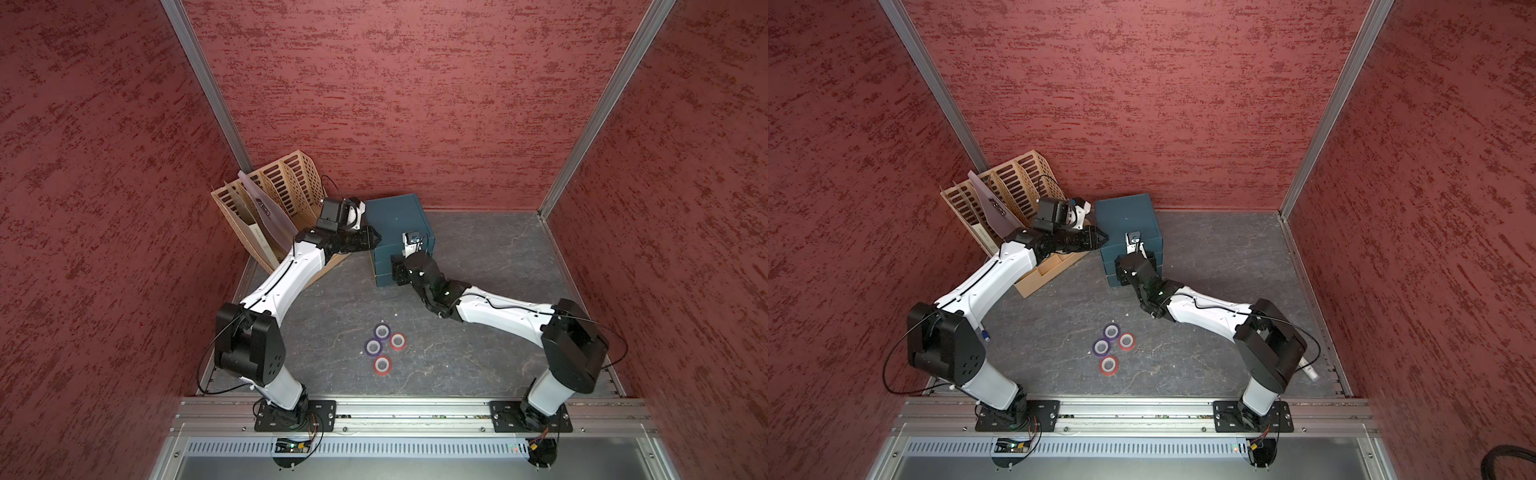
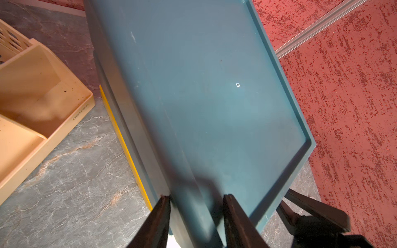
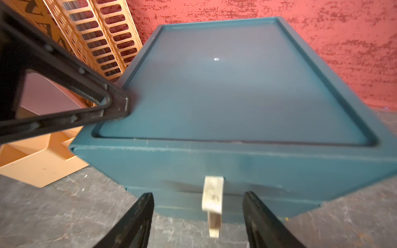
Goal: Place the transparent tape into the drawer according to color
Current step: Close the drawer in the storage box, then open the drawer in the storage box.
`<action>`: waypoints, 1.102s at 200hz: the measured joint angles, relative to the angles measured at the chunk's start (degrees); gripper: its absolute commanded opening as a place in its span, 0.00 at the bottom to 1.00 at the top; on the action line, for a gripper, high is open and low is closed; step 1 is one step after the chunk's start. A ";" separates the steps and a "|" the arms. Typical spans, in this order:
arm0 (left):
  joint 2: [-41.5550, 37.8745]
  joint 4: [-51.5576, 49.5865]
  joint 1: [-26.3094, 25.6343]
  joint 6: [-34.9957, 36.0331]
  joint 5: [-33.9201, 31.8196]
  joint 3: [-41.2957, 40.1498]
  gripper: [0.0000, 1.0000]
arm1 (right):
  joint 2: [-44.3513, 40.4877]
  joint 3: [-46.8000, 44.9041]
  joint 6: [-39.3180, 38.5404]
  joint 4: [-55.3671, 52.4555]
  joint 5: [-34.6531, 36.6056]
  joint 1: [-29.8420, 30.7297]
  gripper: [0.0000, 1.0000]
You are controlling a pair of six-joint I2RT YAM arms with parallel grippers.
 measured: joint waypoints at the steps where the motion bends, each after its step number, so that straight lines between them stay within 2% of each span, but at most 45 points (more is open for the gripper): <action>1: 0.00 0.00 0.00 0.00 0.02 0.00 0.44 | -0.35 -0.22 0.13 -0.15 -0.09 0.00 0.71; 51: -0.02 0.00 0.09 0.00 0.07 0.00 0.44 | -9.20 -8.66 10.56 -0.98 -4.33 -0.42 0.71; 113: -0.02 0.02 0.28 0.02 0.46 -0.07 0.44 | -10.03 -19.23 26.45 6.05 -13.94 -4.68 0.68; 170: -0.11 0.00 0.31 0.04 0.50 -0.09 0.44 | -3.85 -20.85 38.71 22.36 -23.28 -9.14 0.64; 220: -0.17 0.02 0.44 0.04 0.55 -0.22 0.44 | 1.97 -20.83 45.18 29.75 -27.43 -10.38 0.58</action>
